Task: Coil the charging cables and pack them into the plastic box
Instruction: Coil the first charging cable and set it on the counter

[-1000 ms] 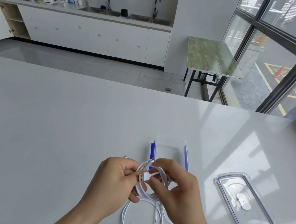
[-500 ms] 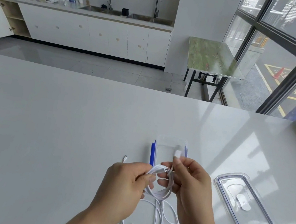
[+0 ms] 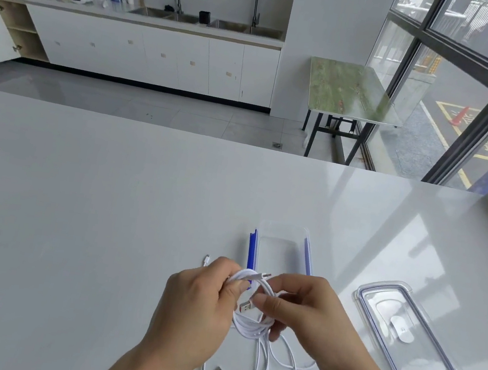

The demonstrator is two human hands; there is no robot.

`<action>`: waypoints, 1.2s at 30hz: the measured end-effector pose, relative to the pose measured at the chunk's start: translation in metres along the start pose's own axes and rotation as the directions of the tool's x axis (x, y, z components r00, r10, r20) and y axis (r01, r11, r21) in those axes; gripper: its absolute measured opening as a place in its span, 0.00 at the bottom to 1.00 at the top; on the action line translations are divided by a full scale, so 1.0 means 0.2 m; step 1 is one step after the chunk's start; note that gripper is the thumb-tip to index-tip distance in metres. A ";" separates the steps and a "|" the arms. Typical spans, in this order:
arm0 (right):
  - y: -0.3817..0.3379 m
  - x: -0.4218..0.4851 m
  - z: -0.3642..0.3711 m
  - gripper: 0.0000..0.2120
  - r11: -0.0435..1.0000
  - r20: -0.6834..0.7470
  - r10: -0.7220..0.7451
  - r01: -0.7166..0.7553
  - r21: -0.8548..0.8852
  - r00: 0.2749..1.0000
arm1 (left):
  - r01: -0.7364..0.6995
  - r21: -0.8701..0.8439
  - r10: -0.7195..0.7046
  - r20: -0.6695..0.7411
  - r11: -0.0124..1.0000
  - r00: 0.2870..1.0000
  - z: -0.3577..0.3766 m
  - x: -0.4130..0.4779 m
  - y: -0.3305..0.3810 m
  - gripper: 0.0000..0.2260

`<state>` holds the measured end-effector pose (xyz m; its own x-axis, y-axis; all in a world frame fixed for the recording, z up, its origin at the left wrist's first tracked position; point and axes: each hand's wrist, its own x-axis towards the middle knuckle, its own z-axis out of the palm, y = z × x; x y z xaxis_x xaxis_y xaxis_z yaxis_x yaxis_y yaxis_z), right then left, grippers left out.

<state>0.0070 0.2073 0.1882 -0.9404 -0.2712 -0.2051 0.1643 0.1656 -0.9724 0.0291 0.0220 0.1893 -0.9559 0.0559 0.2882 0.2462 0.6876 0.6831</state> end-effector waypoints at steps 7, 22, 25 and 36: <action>0.05 0.01 0.06 0.15 0.764 0.167 0.081 -0.169 0.623 0.983 | 0.370 -0.273 -0.293 0.283 0.888 0.913 -0.04 0.06 -0.01 0.07; 0.12 0.00 0.19 0.14 0.983 -0.088 -0.028 0.044 0.181 0.996 | 0.571 -0.428 -0.395 0.435 0.700 0.809 -0.03 0.03 -0.04 0.08; 0.12 -0.01 0.17 0.21 0.969 -0.054 0.011 0.003 0.246 0.998 | 0.578 -0.476 -0.392 0.437 0.663 0.810 -0.03 0.02 -0.04 0.07; 0.11 0.00 0.20 0.05 0.949 -0.253 0.019 0.063 0.310 0.967 | 0.481 -0.377 -0.361 0.348 0.791 0.866 -0.02 0.00 -0.07 0.10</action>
<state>0.0223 0.1722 0.1616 -0.9819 -0.0194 -0.1884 0.1891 -0.1540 -0.9698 0.0263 0.0100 0.1829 -0.9717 0.0522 -0.2302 -0.2049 0.2977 0.9324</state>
